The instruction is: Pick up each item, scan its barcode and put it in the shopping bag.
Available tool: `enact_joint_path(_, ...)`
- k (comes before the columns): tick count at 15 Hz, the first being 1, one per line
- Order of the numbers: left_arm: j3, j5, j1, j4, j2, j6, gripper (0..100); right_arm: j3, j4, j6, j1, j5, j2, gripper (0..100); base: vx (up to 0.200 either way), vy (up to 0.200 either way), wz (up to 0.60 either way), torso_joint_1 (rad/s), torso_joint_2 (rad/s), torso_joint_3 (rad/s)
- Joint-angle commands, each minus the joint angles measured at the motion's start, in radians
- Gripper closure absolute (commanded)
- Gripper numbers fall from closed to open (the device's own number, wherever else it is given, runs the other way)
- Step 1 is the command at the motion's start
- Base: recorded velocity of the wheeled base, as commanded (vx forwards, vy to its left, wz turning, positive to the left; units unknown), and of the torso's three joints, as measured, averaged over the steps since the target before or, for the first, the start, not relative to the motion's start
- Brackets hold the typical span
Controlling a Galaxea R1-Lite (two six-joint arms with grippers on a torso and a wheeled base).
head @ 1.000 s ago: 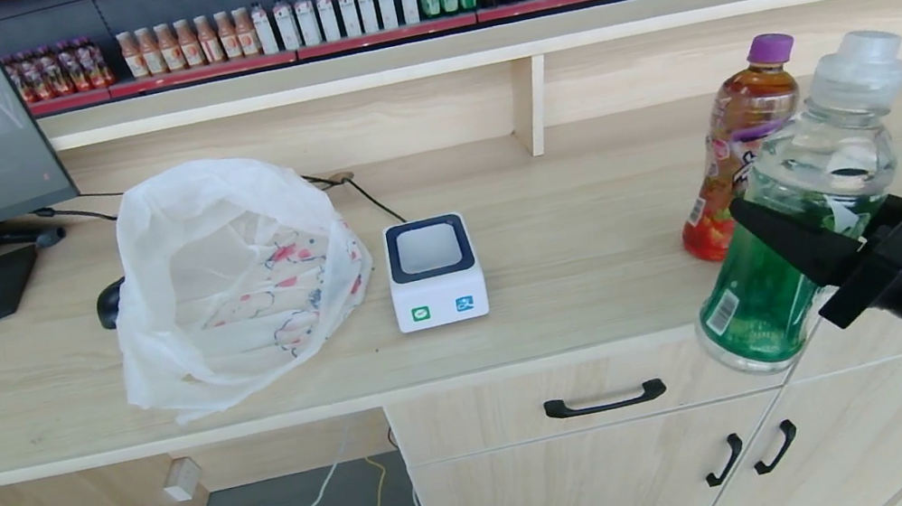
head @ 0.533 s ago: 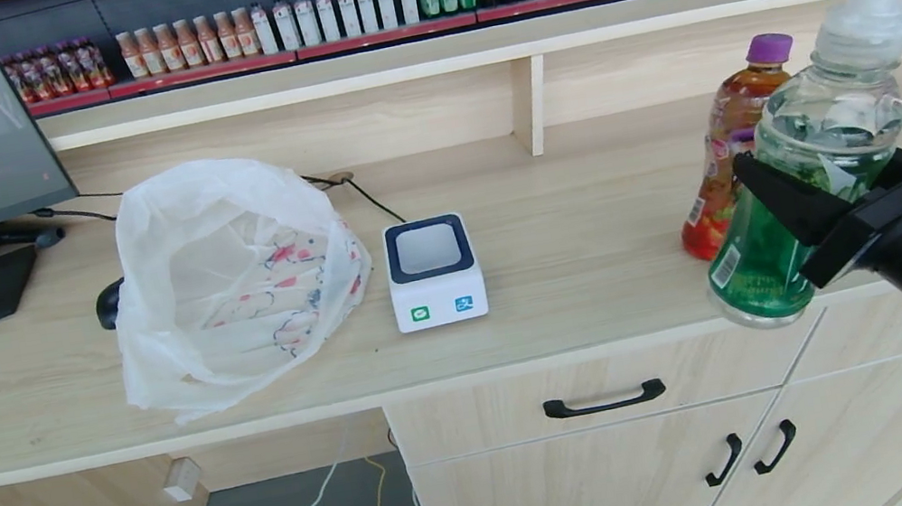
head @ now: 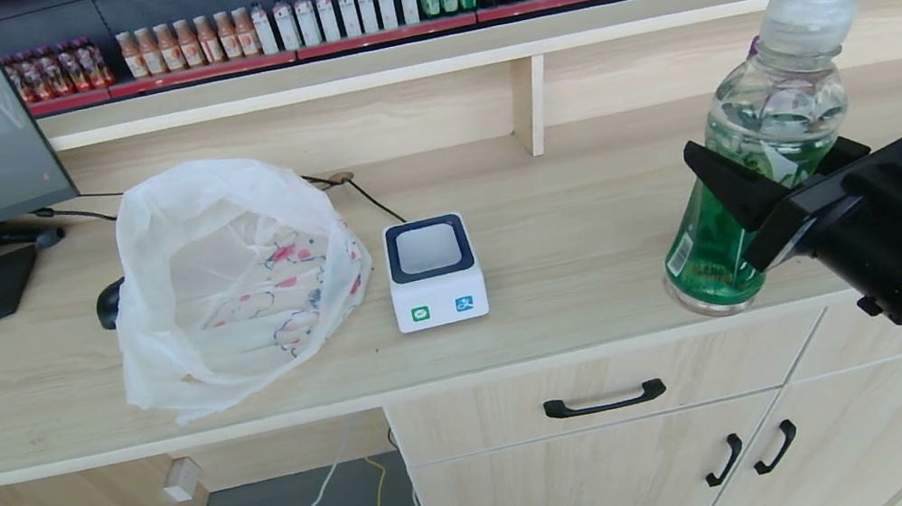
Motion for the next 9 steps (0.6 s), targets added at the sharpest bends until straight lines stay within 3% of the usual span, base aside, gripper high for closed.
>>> enact_joint_path(1, 0.0, 0.0, 0.0, 0.0, 0.0, 0.0, 0, -0.002, -0.001, -0.007, 0.004, -0.001, 0.016, 100, 0.0, 0.0, 0.0, 0.0, 0.0, 0.0)
enact_joint_path(4, 0.0, 0.0, 0.0, 0.0, 0.0, 0.0, 0, -0.002, -0.003, -0.008, 0.004, -0.008, 0.016, 100, 0.0, 0.0, 0.0, 0.0, 0.0, 0.0)
enact_joint_path(9, 0.0, 0.001, 0.0, 0.0, 0.0, -0.002, 0, 0.023, -0.006, -0.002, 0.007, -0.03, 0.013, 100, 0.0, 0.2, 0.0, 0.002, 0.0, 0.002)
